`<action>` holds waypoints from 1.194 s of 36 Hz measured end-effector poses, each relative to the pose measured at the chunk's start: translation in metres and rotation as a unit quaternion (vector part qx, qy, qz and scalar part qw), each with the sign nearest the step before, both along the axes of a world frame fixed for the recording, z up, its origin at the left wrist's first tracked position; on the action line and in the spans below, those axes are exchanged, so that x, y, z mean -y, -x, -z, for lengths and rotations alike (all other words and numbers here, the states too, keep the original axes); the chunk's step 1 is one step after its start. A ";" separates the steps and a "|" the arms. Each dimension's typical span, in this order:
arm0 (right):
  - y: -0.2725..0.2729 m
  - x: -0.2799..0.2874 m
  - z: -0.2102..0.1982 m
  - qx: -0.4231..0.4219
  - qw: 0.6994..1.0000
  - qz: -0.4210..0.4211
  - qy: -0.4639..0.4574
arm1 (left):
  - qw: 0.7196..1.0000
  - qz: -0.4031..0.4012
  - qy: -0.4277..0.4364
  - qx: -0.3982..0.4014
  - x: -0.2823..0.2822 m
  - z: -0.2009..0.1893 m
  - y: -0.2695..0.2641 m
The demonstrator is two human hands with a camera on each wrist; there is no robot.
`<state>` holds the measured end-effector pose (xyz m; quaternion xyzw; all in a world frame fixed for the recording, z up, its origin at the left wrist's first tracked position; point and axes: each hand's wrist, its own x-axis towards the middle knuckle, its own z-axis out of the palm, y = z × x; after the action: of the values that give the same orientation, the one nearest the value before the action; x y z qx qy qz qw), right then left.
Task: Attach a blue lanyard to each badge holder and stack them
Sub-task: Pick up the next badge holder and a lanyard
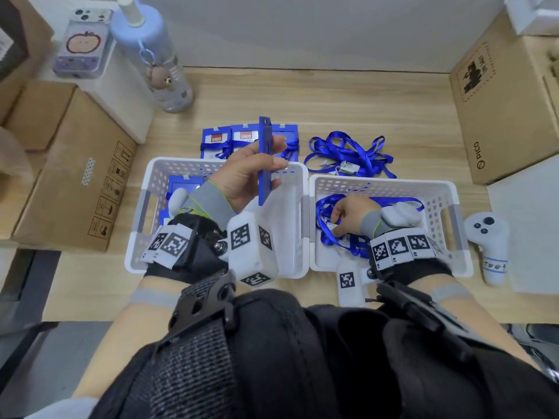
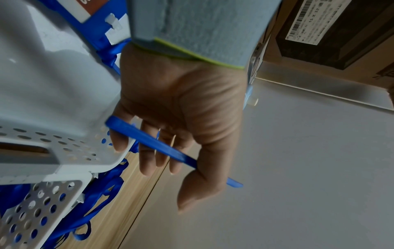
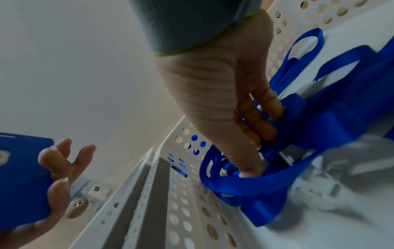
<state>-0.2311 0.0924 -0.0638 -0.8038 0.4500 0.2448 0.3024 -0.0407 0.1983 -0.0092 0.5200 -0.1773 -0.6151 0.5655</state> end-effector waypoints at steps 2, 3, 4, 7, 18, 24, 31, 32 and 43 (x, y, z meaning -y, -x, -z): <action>0.001 -0.001 0.000 -0.011 1.000 0.002 -0.001 | 1.000 -0.002 0.001 -0.003 0.000 0.000 -0.001; 0.002 -0.002 0.000 -0.016 1.000 0.002 -0.003 | 1.000 -0.003 0.002 -0.005 -0.001 0.000 -0.001; 0.002 -0.002 0.000 -0.020 1.000 0.001 -0.005 | 1.000 -0.004 0.003 -0.008 -0.001 0.000 -0.001; 0.003 -0.001 0.001 -0.032 0.999 -0.006 -0.005 | 1.000 -0.002 0.003 -0.011 -0.001 0.000 0.000; 0.009 0.001 -0.004 -0.028 0.999 0.043 0.006 | 1.000 0.002 -0.002 0.002 0.000 0.001 0.001; 0.011 0.011 -0.015 -0.009 0.996 0.091 0.009 | 0.999 0.004 -0.018 0.033 -0.001 0.004 -0.001; 0.000 0.020 -0.051 0.269 0.934 0.231 -0.040 | 0.987 0.043 -0.032 0.150 0.000 0.000 0.001; -0.005 0.020 -0.057 0.303 0.923 0.235 -0.045 | 0.984 0.049 -0.030 0.166 0.000 -0.001 0.002; -0.044 0.001 -0.088 0.388 0.896 0.207 -0.070 | 0.918 0.101 -0.006 0.384 0.006 -0.010 -0.001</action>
<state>-0.1874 0.0917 0.0245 -0.7004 0.4348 -0.1231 0.5525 -0.0401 0.1920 0.0009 0.6990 -0.4290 -0.4225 0.3858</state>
